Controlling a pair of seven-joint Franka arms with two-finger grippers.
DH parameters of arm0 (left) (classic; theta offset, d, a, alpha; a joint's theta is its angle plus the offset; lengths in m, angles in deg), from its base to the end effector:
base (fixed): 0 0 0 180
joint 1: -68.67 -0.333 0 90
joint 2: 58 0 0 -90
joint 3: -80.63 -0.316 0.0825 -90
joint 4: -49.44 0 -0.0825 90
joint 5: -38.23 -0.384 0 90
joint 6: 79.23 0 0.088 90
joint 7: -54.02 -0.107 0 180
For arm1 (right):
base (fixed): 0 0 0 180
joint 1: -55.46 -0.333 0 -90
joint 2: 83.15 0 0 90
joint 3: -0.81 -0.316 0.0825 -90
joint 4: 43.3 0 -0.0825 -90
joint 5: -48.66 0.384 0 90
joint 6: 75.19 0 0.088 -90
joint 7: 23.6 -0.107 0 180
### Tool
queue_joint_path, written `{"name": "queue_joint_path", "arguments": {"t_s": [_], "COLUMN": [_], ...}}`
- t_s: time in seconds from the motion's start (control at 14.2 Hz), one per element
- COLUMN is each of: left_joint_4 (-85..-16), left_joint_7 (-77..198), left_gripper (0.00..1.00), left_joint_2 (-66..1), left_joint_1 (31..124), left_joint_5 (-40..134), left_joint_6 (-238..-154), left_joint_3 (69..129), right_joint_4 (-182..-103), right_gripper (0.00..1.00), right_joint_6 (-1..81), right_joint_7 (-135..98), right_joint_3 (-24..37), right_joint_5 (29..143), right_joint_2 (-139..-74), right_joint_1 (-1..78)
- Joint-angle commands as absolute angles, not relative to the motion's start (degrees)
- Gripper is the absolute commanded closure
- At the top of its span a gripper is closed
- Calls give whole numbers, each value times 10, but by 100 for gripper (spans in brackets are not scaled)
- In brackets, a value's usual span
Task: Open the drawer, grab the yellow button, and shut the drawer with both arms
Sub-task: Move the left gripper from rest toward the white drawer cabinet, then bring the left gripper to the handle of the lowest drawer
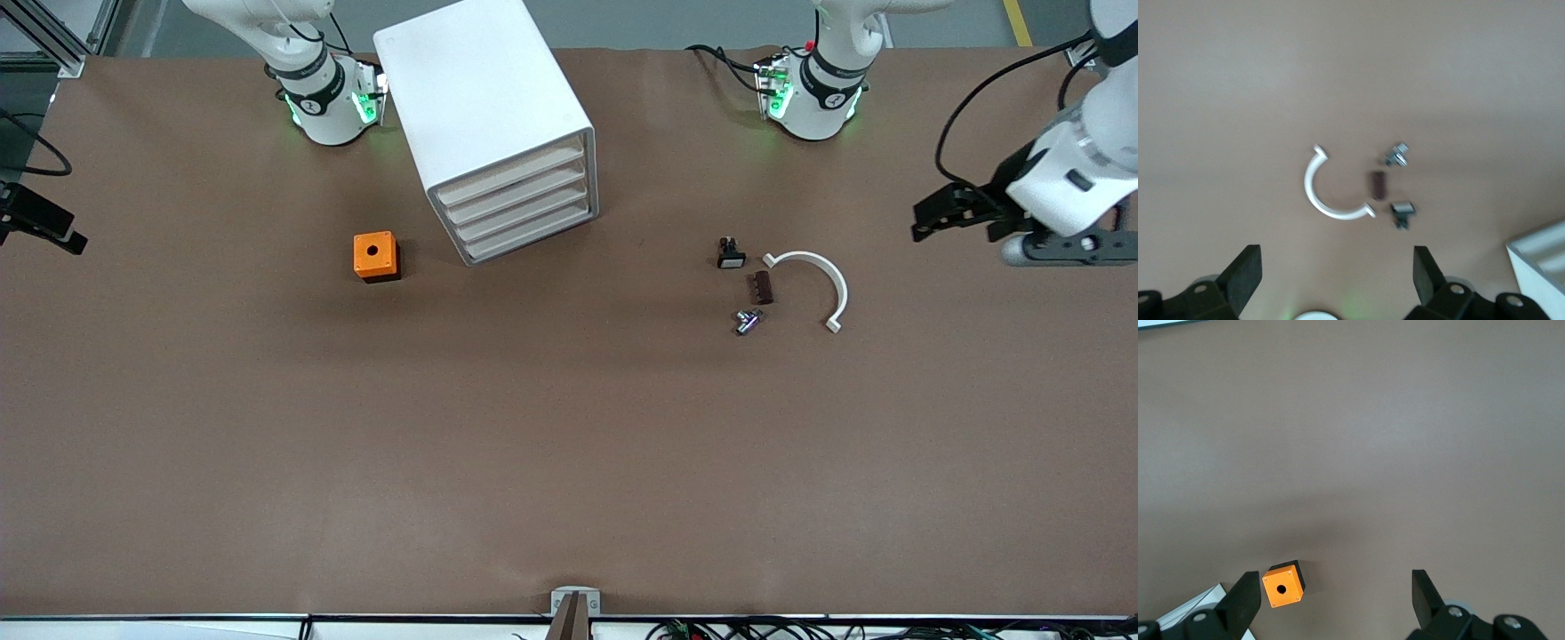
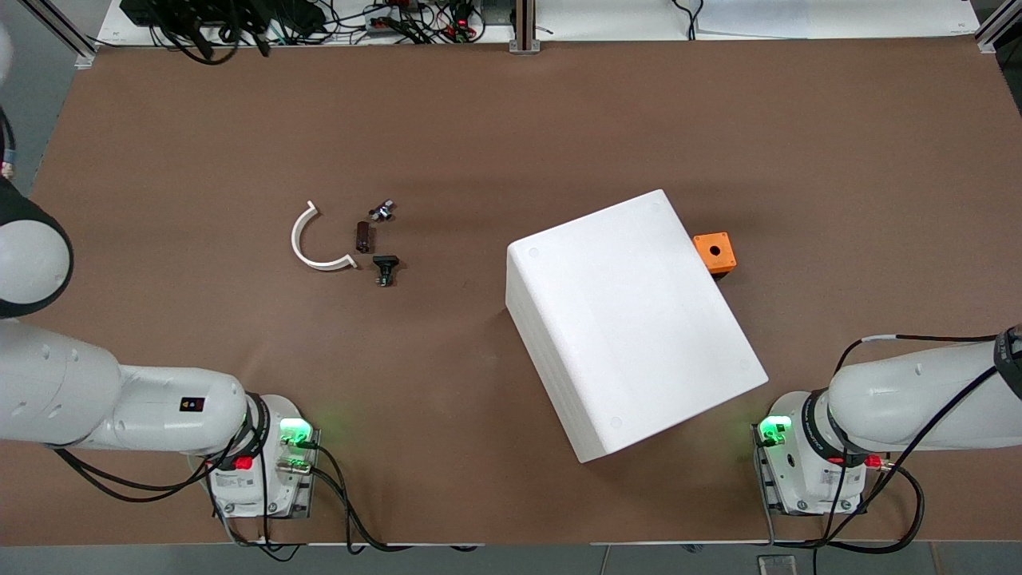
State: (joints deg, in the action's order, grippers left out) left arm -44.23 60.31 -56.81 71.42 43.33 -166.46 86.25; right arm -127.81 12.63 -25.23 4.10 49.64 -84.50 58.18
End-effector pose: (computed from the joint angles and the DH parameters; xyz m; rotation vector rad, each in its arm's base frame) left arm 0.5444 -0.0896 0.5797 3.0599 -0.0532 -0.2201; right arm 0.5557 -0.0562 0.6531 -3.1199 0.2068 -0.0544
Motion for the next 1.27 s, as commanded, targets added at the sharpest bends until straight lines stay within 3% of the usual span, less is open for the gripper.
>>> {"name": "queue_joint_path", "arguments": {"t_s": [0.0, 0.56, 1.2], "left_joint_4": [-433, -436, -435], "left_joint_7": [585, 585, 495], "left_gripper": [0, 0, 0], "left_joint_2": [-533, -435, -300], "left_joint_1": [713, 719, 774], "left_joint_5": [467, 645, 863], "left_joint_6": [-1636, -1628, -1698], "left_joint_3": [891, 971, 988], "right_joint_4": [-1266, -1266, -1266], "right_gripper": [0, 0, 0], "right_joint_6": [122, 122, 122], "right_joint_7": [-248, -248, -248], "right_joint_3": [35, 35, 35], "right_joint_5": [489, 489, 489], "right_joint_2": [-849, -849, -849], "right_joint_1": [591, 591, 591]}}
